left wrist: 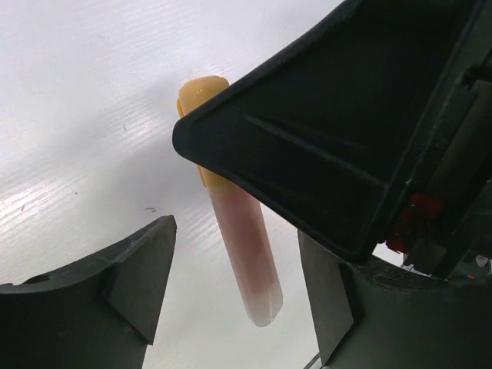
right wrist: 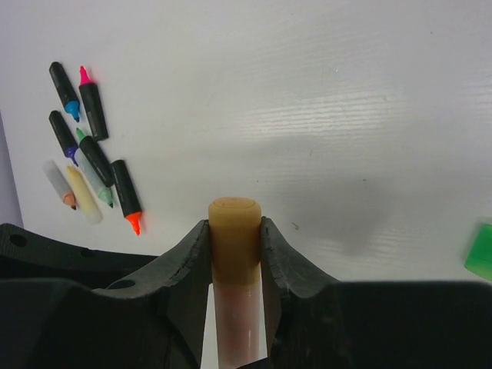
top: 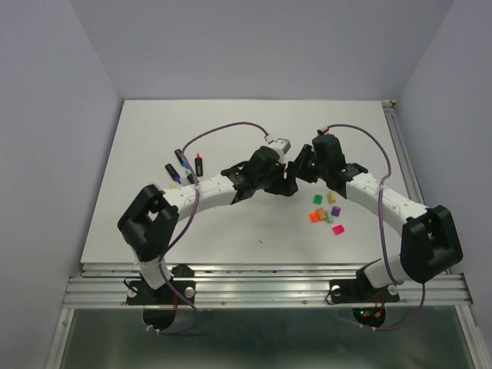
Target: Open the pen caps
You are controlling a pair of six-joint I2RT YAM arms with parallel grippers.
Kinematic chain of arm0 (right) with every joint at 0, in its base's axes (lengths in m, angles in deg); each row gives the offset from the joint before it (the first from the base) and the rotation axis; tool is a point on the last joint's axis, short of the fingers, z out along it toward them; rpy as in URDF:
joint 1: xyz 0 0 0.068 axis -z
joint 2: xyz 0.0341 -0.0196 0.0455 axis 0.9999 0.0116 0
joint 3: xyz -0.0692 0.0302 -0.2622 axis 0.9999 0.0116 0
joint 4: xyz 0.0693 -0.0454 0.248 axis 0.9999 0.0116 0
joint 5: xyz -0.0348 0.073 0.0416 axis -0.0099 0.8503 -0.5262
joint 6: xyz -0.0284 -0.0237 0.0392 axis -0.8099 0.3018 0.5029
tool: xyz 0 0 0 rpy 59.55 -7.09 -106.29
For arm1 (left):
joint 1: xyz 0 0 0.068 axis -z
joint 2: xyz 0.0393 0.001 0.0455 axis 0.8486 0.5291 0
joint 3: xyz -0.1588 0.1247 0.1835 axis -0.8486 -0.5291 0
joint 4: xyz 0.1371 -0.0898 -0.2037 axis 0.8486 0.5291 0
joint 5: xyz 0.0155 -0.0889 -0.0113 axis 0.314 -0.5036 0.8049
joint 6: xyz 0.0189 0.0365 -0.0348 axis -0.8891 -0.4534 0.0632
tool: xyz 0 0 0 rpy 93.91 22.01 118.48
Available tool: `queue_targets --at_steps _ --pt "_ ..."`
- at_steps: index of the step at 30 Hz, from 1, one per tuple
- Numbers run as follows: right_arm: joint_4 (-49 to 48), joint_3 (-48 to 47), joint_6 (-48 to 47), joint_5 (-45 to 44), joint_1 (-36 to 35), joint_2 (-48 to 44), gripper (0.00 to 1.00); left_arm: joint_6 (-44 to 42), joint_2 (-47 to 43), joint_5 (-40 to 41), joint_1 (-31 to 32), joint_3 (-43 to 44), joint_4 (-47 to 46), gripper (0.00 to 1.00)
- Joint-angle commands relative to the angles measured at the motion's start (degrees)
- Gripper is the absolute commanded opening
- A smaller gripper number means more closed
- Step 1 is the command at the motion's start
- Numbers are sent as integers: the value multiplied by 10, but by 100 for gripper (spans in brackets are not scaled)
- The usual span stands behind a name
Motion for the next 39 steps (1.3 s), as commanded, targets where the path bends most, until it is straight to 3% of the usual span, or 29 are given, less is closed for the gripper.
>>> queue_targets --at_steps 1,4,16,21,24,25,32,39 --pt "-38 9 16 20 -7 -20 7 9 -28 -3 1 -4 -24 73" --pt "-45 16 23 20 -8 -27 7 16 -27 2 1 -1 -25 62" --pt "-89 31 54 34 -8 -44 7 24 -23 -11 1 -2 -32 47" --pt "-81 30 46 38 -8 -44 7 22 -30 -7 1 -1 -32 26" --pt "-76 28 33 41 -8 -38 6 22 -28 -14 1 2 -32 7" --pt "-82 30 31 35 -8 -38 1 22 -27 -19 1 5 -32 0" --pt "-97 37 34 -80 -10 -19 1 63 -25 -33 5 -10 -41 0" --pt "-58 -62 51 -217 -9 42 1 115 -70 -16 51 -108 -98 0"
